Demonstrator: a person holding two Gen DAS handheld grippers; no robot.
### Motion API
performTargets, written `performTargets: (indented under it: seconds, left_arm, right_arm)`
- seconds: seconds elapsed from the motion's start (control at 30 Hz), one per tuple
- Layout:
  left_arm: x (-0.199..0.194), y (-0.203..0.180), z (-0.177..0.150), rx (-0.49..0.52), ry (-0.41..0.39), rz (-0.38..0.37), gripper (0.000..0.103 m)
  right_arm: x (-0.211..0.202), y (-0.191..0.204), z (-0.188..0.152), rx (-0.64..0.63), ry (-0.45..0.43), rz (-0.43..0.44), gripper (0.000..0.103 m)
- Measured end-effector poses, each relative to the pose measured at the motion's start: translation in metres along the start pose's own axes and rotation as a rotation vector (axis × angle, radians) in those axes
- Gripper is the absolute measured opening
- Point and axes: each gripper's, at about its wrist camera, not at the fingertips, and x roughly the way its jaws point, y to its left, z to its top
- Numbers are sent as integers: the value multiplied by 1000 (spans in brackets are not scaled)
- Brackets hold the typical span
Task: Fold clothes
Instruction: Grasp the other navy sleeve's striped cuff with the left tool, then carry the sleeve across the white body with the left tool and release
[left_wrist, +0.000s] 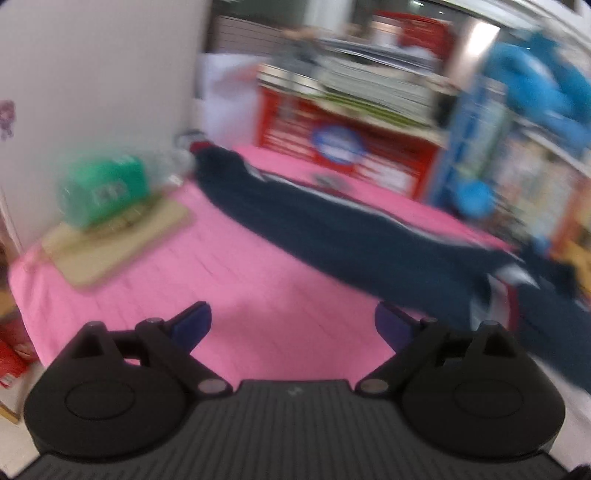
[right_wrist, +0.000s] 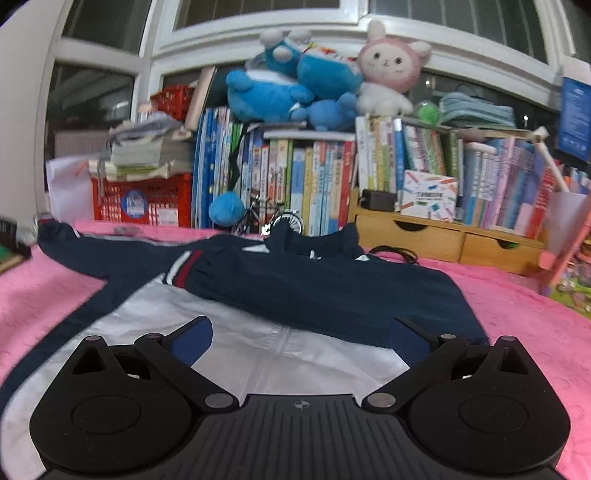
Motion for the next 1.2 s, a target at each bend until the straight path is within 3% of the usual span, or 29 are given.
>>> performTargets:
  seconds: [0.07,0.27,0.53,0.6,0.63,0.67,0.73,0.83,0.93,1.1,1.2]
  left_arm:
    - [28,9,16,-5,-33,67,96]
    - [108,21,60,-31,-104,149,96]
    - [188,36,88,-132,-47,235,85]
    - [200,37,90,-140,-43,252,76]
    - [206,37,91,-141,-39,261,55]
    - [214,38,91,-139,-27,279,16]
    - [219,37,94,-132,-22,305,5]
    - [212,26,95,-81,-57,308,3]
    - [174,1,96,-28,-180,199,3]
    - [70,-95,76,181,-390,-216,2]
    - [25,-170,38,341,-376,-473,3]
  right_arm:
    - [15,6,-3,-16,17,-7,103]
    - [30,7,-7,1,72,-3,103]
    - [41,7,-9,17,131,-9,103]
    - [43,7,-10,16,145,-12,103]
    - [45,8,-10,16,152,-14,103]
    - [46,8,-10,16,160,-15,103]
    - [50,7,-10,23,181,-14,103]
    - [53,2,-12,51,197,-5,103]
    - [54,-5,-13,91,204,6,103]
    - [55,-22,-14,191,199,25,102]
    - [49,-40,-16,305,149,26,102]
